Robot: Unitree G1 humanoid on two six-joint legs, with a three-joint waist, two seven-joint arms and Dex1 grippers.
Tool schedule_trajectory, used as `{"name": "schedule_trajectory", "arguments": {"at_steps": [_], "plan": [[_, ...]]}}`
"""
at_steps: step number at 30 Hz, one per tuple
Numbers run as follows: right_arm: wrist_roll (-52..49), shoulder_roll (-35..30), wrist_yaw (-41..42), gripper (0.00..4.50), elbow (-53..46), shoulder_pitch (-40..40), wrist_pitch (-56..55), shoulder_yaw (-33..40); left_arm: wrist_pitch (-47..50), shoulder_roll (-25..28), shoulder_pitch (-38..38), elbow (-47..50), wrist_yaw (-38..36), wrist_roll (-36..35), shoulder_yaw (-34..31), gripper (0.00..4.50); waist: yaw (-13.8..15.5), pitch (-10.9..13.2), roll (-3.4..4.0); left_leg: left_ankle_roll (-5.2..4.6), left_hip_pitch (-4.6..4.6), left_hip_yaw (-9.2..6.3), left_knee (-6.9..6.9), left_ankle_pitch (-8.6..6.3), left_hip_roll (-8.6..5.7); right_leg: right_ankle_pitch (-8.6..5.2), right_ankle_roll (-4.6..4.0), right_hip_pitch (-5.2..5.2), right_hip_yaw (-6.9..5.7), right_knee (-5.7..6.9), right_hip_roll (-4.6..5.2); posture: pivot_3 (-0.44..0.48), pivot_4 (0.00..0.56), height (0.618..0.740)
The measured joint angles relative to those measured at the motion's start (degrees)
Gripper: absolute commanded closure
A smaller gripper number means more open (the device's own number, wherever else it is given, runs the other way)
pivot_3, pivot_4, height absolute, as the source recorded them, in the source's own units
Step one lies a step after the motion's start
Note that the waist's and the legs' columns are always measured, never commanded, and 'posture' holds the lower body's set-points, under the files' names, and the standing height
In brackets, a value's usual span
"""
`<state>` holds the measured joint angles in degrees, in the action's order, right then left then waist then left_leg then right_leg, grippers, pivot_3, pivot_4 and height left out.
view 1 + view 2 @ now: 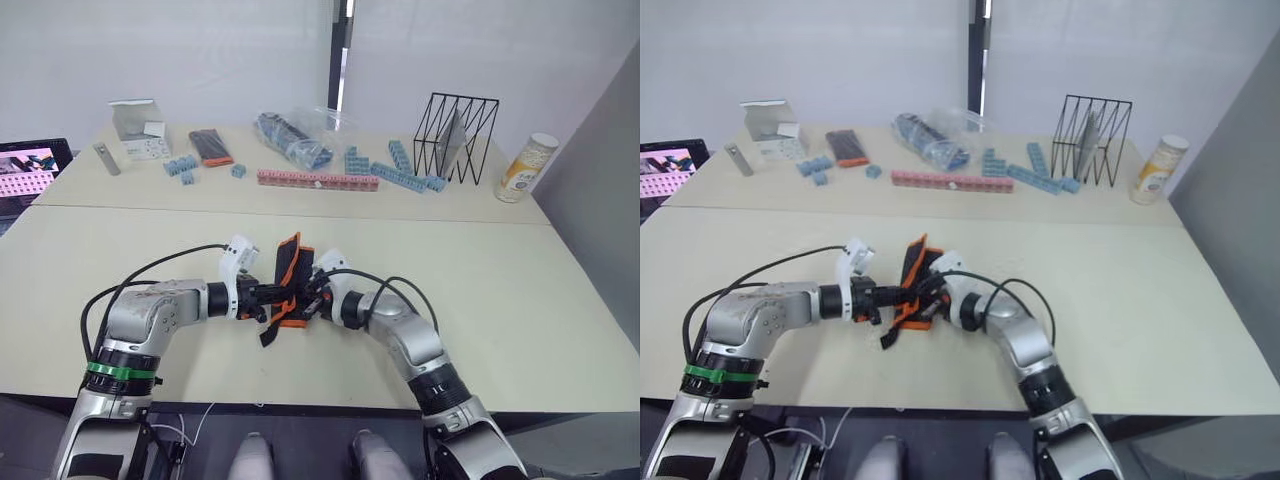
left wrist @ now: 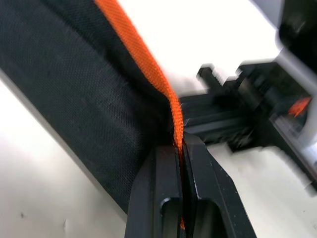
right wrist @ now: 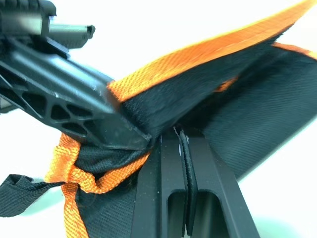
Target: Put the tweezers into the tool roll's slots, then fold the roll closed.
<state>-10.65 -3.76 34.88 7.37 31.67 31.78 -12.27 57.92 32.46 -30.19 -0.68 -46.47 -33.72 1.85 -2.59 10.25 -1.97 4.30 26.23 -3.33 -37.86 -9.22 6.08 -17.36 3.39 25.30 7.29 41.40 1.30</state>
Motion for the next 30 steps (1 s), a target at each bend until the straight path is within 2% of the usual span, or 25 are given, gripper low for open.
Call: {"name": "schedule_trajectory", "arguments": {"at_steps": [5, 10, 15, 18, 24, 30], "plan": [[-2.4, -1.4, 0.3, 4.50, -0.8, 3.3, 0.4, 3.8, 2.2, -0.1, -1.7, 0.0, 0.0, 0.2, 1.8, 4.47, 0.0, 0.0, 0.06, 0.00, 0.06, -0.01, 0.09, 0.00, 0.00, 0.03, 0.05, -0.02, -0.03, -0.22, 0.00, 0.000, 0.150, 0.663], [-3.7, 0.4, -0.2, 4.50, -0.8, 6.6, -1.4, 5.0, 2.3, -0.2, -3.1, 0.1, 0.0, 2.2, 4.9, 4.47, 0.1, 0.0, 0.08, 0.00, 0.07, -0.02, 0.11, -0.01, 0.00, 0.02, 0.07, -0.06, -0.03, -0.28, 0.01, 0.000, 0.150, 0.663], [-2.4, 2.2, -0.7, 4.50, 1.4, 8.6, -2.9, 2.8, 1.7, -0.2, -3.2, 0.7, 0.1, 3.9, 6.2, 4.47, 0.2, 0.0, 0.08, 0.00, 0.04, -0.02, 0.10, -0.01, 0.00, 0.02, 0.08, -0.10, -0.04, -0.28, 0.01, 0.000, 0.150, 0.663], [1.2, 1.6, -1.7, 4.50, 6.2, 9.3, -4.1, -0.5, 1.7, -0.4, -3.2, 0.9, 0.2, 4.3, 6.3, 4.47, 0.2, 0.0, 0.08, 0.00, 0.03, -0.02, 0.09, -0.01, 0.00, 0.02, 0.08, -0.11, -0.03, -0.29, 0.01, 0.000, 0.150, 0.663], [3.9, 0.5, -3.0, 4.50, 11.6, 9.5, -4.9, -0.9, 2.0, -0.3, -3.0, 2.5, -0.5, 4.0, 6.2, 2.61, 0.0, 0.0, 0.08, 0.00, 0.00, -0.02, 0.10, -0.01, 0.00, 0.03, 0.08, -0.12, -0.03, -0.27, 0.00, 0.000, 0.150, 0.663], [4.2, 0.5, -2.3, 4.50, 13.1, 9.6, -6.4, -0.9, 0.5, 4.1, -0.3, 6.3, -4.4, 2.6, 5.7, 0.70, -1.1, 0.1, 0.09, 0.00, -0.07, -0.02, 0.10, 0.00, 0.01, 0.04, 0.07, -0.13, -0.03, -0.23, 0.00, 0.000, 0.150, 0.663]]}}
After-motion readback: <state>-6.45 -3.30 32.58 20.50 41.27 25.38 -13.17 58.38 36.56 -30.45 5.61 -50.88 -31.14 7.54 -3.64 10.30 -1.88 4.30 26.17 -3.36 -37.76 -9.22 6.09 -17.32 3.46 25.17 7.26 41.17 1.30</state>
